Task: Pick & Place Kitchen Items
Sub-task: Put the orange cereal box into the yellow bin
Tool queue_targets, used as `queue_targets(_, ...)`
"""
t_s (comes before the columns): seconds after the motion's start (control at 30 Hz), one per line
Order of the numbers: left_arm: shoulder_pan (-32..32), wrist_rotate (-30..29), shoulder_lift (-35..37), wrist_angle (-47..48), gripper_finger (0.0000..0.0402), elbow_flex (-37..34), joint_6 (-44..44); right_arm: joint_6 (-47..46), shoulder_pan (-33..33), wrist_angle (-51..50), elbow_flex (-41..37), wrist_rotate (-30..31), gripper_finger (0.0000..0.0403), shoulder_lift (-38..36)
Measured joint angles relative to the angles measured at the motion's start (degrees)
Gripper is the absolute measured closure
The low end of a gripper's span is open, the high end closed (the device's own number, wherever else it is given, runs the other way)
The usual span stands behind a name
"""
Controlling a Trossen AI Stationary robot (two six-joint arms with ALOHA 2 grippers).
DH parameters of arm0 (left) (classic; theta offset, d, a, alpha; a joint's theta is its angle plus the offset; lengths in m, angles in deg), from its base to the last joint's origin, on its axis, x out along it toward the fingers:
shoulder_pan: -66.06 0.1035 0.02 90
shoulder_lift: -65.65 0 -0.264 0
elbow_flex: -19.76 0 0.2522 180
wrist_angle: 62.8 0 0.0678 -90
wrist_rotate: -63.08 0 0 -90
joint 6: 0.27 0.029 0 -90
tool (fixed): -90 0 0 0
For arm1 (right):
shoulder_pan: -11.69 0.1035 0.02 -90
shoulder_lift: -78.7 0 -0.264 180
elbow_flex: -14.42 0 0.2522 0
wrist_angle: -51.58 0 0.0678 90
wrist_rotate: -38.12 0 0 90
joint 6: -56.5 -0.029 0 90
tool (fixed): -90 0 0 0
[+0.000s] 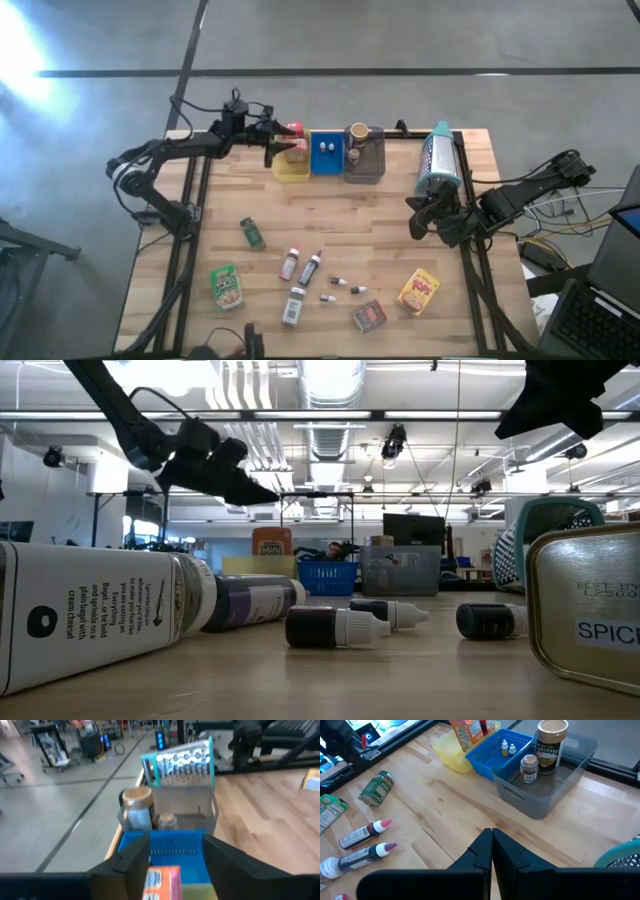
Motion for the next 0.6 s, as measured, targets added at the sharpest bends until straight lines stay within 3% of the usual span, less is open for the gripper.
queue_targets(0.33, -0.1, -1.6, -0.2, 2.2, 0.0387, 0.0, 2.1, 0.6, 0.0, 0.0, 0.0, 0.0, 0.0394, 0.0)
queue_targets(0.6, -0.1, -4.2, -0.2, 7.2, 0.0397, 0.0, 3.9, 1.4, 0.0, 0.0, 0.0, 0.0, 0.0394, 0.0)
